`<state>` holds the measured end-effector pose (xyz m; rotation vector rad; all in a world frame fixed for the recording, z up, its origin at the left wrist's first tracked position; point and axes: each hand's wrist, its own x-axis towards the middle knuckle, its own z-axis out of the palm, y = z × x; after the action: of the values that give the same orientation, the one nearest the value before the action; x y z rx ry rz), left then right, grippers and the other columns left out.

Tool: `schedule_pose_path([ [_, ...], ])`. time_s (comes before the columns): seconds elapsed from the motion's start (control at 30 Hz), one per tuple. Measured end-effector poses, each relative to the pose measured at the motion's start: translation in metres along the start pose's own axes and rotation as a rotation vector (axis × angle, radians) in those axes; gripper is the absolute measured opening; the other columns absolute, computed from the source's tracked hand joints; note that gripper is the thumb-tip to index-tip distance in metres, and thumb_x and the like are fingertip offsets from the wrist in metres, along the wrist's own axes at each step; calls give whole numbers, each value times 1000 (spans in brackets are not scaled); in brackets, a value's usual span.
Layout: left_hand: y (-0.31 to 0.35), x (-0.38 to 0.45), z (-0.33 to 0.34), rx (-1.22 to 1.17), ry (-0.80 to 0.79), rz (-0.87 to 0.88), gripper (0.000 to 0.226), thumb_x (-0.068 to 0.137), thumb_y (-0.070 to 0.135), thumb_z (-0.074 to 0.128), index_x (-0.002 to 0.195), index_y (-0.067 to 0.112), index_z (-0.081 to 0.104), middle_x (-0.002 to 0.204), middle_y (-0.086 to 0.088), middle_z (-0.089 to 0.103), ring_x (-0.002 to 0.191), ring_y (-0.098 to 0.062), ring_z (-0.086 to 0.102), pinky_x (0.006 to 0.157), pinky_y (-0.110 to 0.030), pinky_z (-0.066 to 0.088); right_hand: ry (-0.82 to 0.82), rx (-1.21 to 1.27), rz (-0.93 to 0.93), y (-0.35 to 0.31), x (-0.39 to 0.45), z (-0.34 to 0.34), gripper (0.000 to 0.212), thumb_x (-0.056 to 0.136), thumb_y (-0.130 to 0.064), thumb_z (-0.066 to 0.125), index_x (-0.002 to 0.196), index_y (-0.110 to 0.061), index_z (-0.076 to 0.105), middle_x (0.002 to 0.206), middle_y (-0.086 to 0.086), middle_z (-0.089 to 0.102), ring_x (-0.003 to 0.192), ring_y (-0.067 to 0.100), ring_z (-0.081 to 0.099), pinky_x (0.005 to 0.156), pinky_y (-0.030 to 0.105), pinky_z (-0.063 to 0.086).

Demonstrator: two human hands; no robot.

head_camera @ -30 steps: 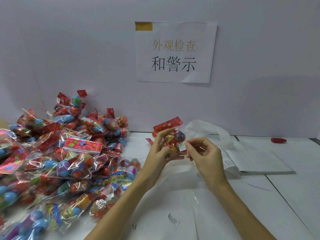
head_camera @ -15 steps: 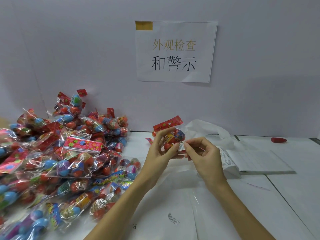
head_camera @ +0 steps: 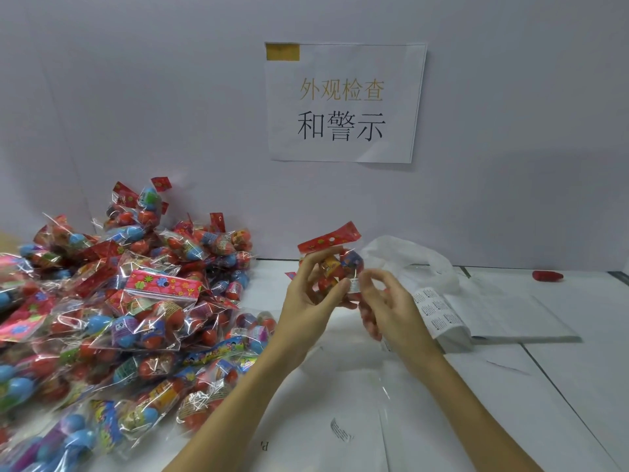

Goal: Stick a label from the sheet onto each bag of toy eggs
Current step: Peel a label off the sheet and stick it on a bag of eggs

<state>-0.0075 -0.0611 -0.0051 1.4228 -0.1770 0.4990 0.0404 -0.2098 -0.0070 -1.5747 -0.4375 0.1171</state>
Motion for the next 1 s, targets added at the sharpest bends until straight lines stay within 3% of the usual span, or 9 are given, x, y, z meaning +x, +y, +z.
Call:
schedule_pose_path([
  [0.1,1,-1,1,0,-49,14,44,99,18,72,137,35,58,128,4,71,114,-24,72,85,-32,62,-46,-22,-29,0,-3,3,42,97,-54,54,105,-16,69,54,-14,58,39,2,47,39,14,33],
  [0.37,2,-1,0,-8,-55,22,48,96,18,75,137,39,59,128,5,70,115,-24,72,85,-32,62,-139,89,28,-4,-4,-4,47,102,-50,49,104,-7,68,57,4,44,39,15,33,40,19,25],
  [0.5,2,2,1,-4,14,16,81,93,32,77,153,53,27,115,0,75,86,-27,78,72,-33,64,-65,67,15,-5,-2,-4,47,95,-52,60,88,-7,72,56,2,44,40,15,37,39,21,30],
  [0.57,3,6,-3,14,157,-19,88,89,51,73,157,47,17,109,6,75,81,-18,77,69,-21,60,-34,35,-1,-6,0,-7,49,88,-54,66,80,-6,71,58,3,44,43,17,41,41,24,33],
  [0.63,4,10,-10,-15,283,-81,71,87,50,70,149,30,41,108,2,76,84,-16,77,69,-13,56,-67,-35,-6,-8,0,-12,48,84,-56,70,77,-9,69,59,6,42,44,18,41,43,25,33],
  [0.7,2,13,-20,-1,317,-121,38,89,37,74,122,20,69,102,-2,79,94,-19,76,72,-14,56,-128,-70,5,-9,-2,-13,43,83,-57,71,74,-14,70,60,7,42,45,18,42,43,25,33],
  [0.77,-3,14,-29,-32,330,-129,20,90,25,76,107,14,77,97,-2,80,97,-21,75,76,-19,58,-169,-68,18,-9,-4,-11,44,85,-53,69,78,-10,70,60,8,46,46,18,44,43,24,35],
  [0.9,-3,14,-31,-161,486,-95,28,81,29,80,102,11,77,93,-5,80,91,-21,75,77,-24,61,-283,-58,22,-9,-6,-7,42,99,-37,64,87,3,69,65,12,61,52,24,56,47,27,45],
  [1.0,-3,14,-24,-83,493,-153,50,82,53,75,117,18,68,98,1,80,94,-20,77,83,-30,61,-215,71,44,-10,-5,-8,39,99,-31,62,96,7,68,76,17,71,64,30,68,55,30,55],
])
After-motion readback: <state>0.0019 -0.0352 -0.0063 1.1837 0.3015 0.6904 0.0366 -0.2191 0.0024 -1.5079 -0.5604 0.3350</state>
